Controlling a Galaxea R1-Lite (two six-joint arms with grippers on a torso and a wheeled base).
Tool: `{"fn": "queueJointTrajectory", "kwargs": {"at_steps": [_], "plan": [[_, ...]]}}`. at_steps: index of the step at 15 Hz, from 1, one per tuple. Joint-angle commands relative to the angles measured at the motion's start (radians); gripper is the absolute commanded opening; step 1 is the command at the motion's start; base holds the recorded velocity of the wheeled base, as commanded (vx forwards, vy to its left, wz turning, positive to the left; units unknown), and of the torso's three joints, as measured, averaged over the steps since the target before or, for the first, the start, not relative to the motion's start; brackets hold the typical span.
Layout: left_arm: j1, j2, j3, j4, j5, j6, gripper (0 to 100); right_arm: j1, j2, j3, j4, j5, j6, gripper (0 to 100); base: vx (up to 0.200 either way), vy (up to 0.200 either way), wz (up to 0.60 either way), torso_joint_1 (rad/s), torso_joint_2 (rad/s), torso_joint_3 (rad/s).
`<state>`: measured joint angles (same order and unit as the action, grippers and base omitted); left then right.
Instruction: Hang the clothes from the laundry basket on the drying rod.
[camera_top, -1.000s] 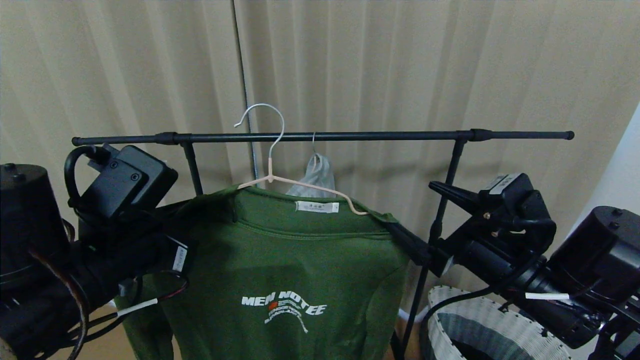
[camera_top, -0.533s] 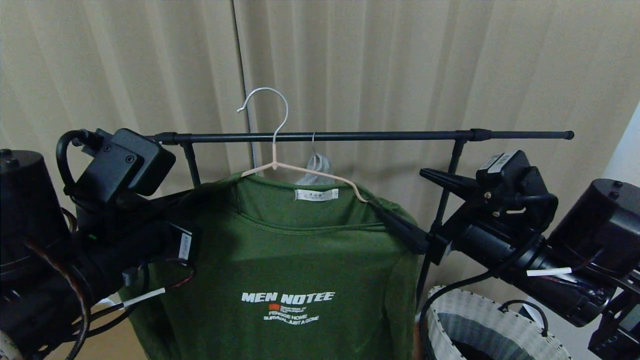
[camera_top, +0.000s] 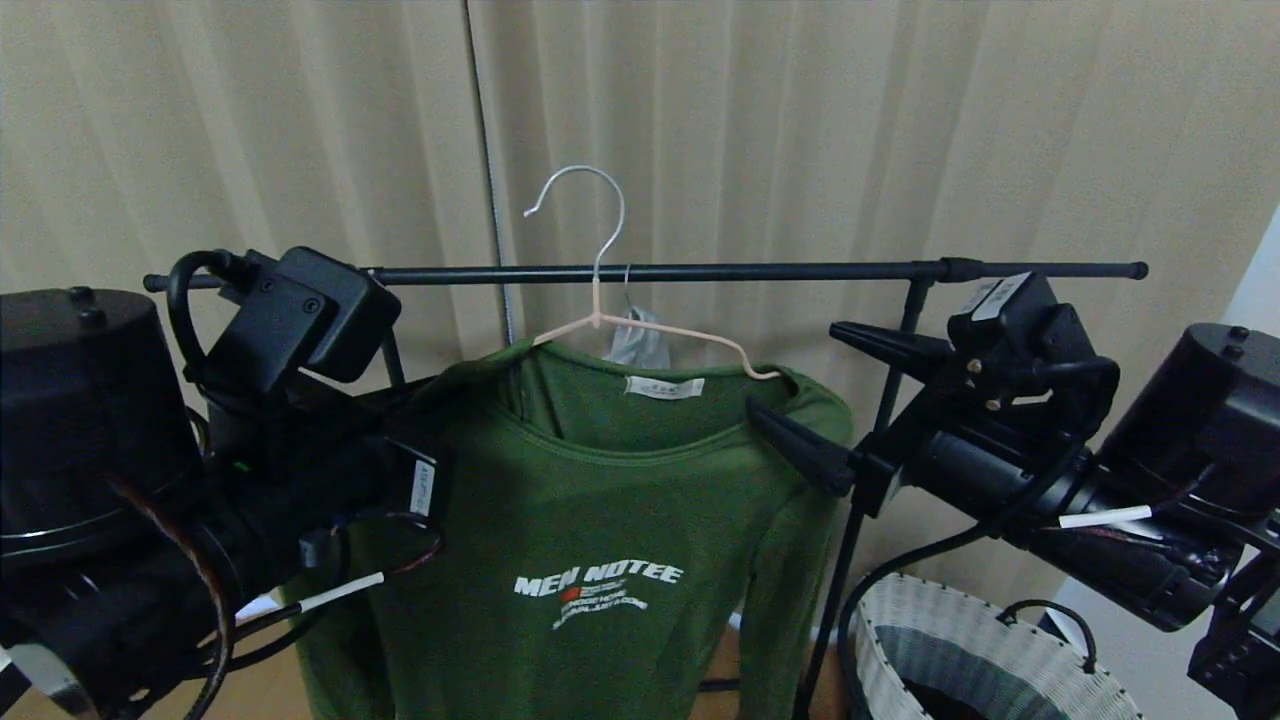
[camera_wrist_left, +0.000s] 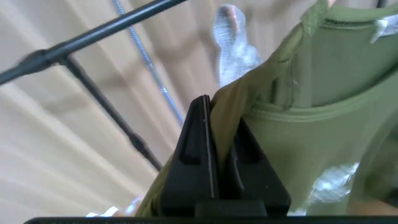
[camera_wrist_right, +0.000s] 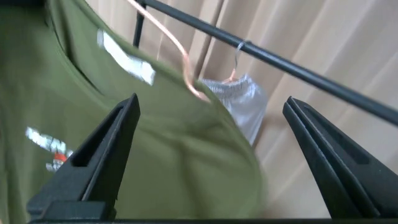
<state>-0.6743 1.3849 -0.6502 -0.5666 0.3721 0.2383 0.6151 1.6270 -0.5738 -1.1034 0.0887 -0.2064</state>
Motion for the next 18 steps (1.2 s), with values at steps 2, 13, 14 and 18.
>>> {"fn": "queueJointTrajectory", "kwargs": {"at_steps": [2, 13, 14, 18], "plan": [[-0.061, 0.02, 0.001, -0.001, -0.002, 0.003, 0, -0.006, 0.014, -0.092, 0.105, -0.003, -0.045, 100, 0.0, 0.0, 0.0, 0.0, 0.0, 0.0], [-0.12, 0.026, 0.052, -0.087, -0.004, 0.007, 0, -0.021, 0.039, -0.152, 0.212, -0.012, -0.048, 0, 0.0, 0.0, 0.0, 0.0, 0.0, 0.0], [-0.12, 0.026, 0.057, -0.087, -0.004, 0.007, 0, -0.021, 0.039, -0.153, 0.214, -0.012, -0.048, 0, 0.0, 0.0, 0.0, 0.0, 0.0, 0.0], [-0.12, 0.036, 0.078, -0.087, -0.004, 0.006, 0, -0.021, 0.037, -0.143, 0.212, -0.012, -0.048, 0, 0.0, 0.0, 0.0, 0.0, 0.0, 0.0]]}}
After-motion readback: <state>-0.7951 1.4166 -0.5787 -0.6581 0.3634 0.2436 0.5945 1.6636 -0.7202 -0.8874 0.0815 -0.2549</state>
